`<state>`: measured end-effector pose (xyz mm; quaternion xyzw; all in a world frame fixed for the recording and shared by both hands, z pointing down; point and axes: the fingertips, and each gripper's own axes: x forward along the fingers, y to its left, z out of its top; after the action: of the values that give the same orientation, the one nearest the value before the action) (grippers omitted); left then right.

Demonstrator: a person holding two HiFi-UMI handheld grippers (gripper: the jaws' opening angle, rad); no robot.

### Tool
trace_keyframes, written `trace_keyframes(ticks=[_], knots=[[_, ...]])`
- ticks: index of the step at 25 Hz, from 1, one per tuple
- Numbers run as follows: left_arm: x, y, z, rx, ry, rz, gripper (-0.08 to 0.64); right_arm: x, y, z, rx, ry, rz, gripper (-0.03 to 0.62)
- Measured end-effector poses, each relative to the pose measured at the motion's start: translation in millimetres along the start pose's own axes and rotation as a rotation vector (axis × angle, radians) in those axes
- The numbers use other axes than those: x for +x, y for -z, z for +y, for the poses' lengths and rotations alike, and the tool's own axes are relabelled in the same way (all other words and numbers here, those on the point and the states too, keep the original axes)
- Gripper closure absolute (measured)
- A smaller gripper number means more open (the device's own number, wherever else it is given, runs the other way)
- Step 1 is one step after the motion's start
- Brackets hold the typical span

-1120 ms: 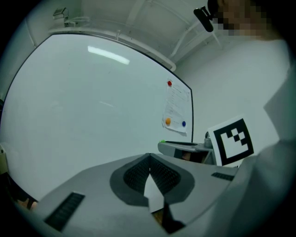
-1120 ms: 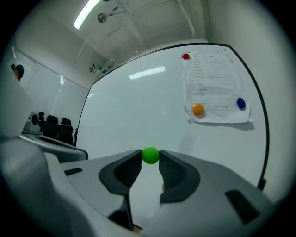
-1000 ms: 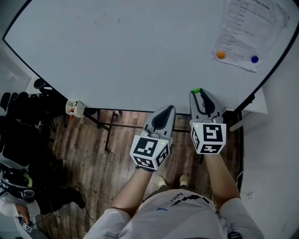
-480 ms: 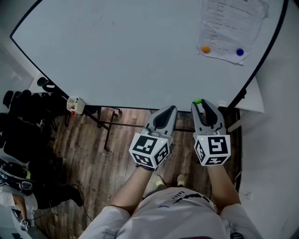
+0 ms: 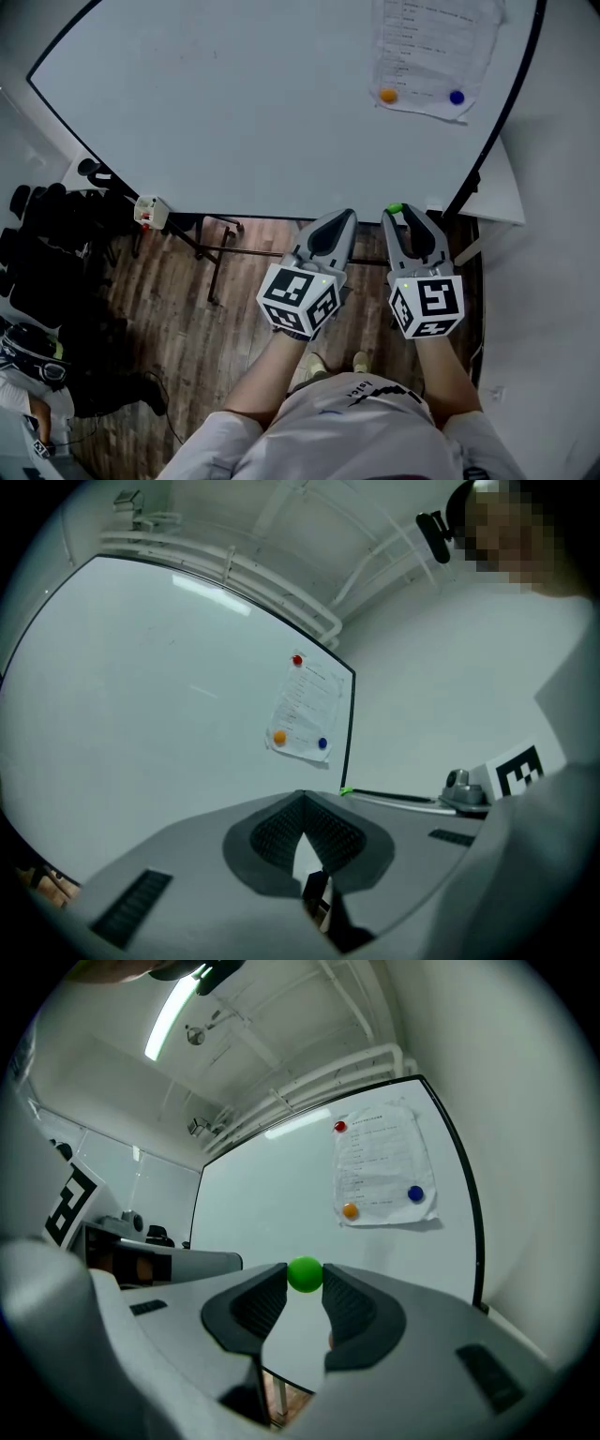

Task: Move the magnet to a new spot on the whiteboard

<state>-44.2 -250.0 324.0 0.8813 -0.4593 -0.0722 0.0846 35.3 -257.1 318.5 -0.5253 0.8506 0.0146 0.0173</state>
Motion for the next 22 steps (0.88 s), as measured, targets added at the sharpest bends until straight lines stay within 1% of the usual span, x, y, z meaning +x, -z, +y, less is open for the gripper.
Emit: trace_keyframes(ticks=[5, 12, 22], knots=[[2.9, 2.8, -8.4, 0.014, -0.006, 0.020, 0.551, -6.2, 0.8, -4.2, 0.007, -0.008, 0.000, 0.468], [6.7, 1.9, -11.9, 0.012, -0.018, 0.012, 0.551, -7.7, 1.1, -7.5, 0.009, -0.014, -0.003, 0.468], [18.0, 2.8, -13.5, 0.012, -0.011, 0.000, 0.551, -3.3, 5.7, -15.7, 0.013, -0.009, 0.005, 0.468]])
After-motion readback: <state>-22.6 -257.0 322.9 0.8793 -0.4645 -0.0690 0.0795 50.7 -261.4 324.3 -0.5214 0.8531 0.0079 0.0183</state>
